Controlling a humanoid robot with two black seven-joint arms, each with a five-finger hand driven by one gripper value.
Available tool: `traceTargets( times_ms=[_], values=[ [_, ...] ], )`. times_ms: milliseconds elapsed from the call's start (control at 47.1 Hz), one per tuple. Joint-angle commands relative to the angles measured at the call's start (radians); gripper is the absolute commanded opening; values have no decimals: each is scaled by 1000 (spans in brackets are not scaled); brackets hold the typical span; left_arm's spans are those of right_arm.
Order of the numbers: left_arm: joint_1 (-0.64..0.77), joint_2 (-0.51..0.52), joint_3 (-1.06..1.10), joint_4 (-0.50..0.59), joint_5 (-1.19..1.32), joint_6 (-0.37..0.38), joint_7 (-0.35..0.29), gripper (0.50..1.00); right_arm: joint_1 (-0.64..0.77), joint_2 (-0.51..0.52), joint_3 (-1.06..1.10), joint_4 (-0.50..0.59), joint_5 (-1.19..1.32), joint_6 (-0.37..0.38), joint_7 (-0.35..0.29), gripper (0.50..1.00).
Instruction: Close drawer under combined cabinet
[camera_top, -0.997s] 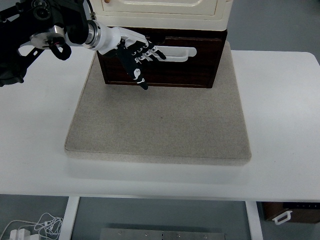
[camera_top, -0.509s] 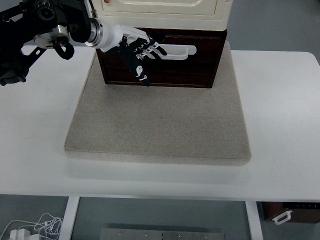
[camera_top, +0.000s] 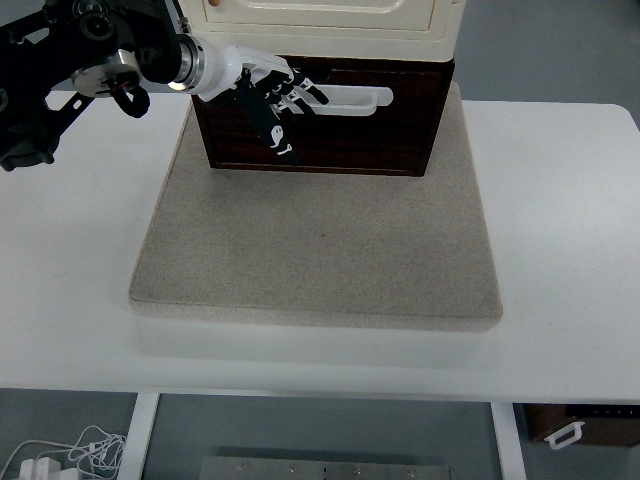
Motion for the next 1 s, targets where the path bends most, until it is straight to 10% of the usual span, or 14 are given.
traceTargets(
  times_ms=[0, 976],
  values=[
    [0, 0, 0, -9, 0, 1, 0, 1000, 0, 0, 0, 0, 1, 0, 0, 952],
    [12, 6, -228, -119, -83, -97, 0, 1000, 0, 0, 0, 0, -1, 0, 0, 952]
  ],
)
